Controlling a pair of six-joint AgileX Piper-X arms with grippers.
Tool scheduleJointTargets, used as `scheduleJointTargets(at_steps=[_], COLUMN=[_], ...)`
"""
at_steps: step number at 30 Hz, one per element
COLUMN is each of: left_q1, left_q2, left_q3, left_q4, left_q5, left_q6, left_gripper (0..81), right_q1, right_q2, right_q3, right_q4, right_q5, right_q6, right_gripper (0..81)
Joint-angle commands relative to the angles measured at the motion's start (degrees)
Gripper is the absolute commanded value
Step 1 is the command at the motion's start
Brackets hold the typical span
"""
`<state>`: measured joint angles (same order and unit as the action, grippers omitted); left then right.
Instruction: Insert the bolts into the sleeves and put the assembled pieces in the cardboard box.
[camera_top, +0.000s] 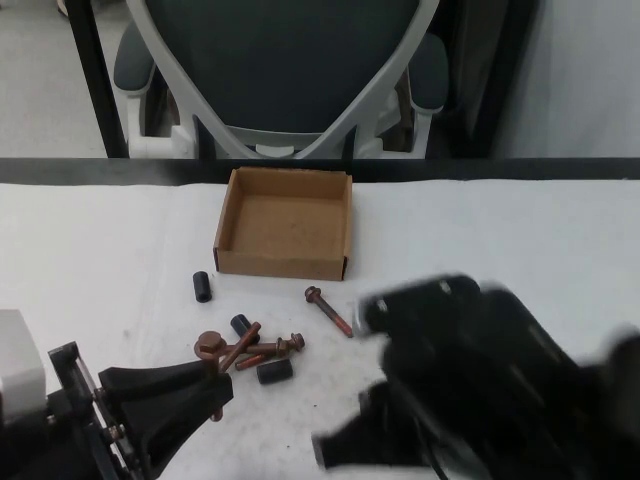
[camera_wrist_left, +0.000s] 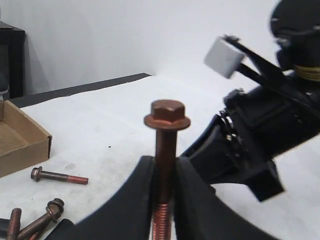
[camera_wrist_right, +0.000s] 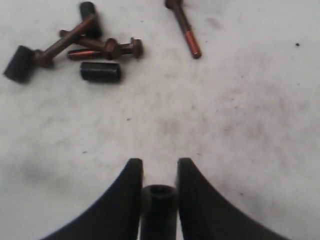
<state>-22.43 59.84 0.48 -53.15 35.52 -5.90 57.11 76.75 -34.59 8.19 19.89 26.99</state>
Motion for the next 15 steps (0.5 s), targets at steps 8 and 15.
scheduleJointTargets(at_steps=[8, 15], left_q1=[-0.4, -0.4], left_q2=[-0.6, -0.6], left_q3=[-0.5, -0.5], left_q4=[-2.8, -3.8], left_q5=[3.5, 3.5], left_q6=[0.8, 0.8], left_gripper=[0.8, 0.8], right_q1=[6.7, 7.3], right_q2=[-7.5, -7.3], right_q3=[15.6, 19.4], right_q4=[-29.8, -30.3], right_q5=[0.3, -1.7], right_q6=[-15.6, -19.2], right_gripper=[0.3, 0.3])
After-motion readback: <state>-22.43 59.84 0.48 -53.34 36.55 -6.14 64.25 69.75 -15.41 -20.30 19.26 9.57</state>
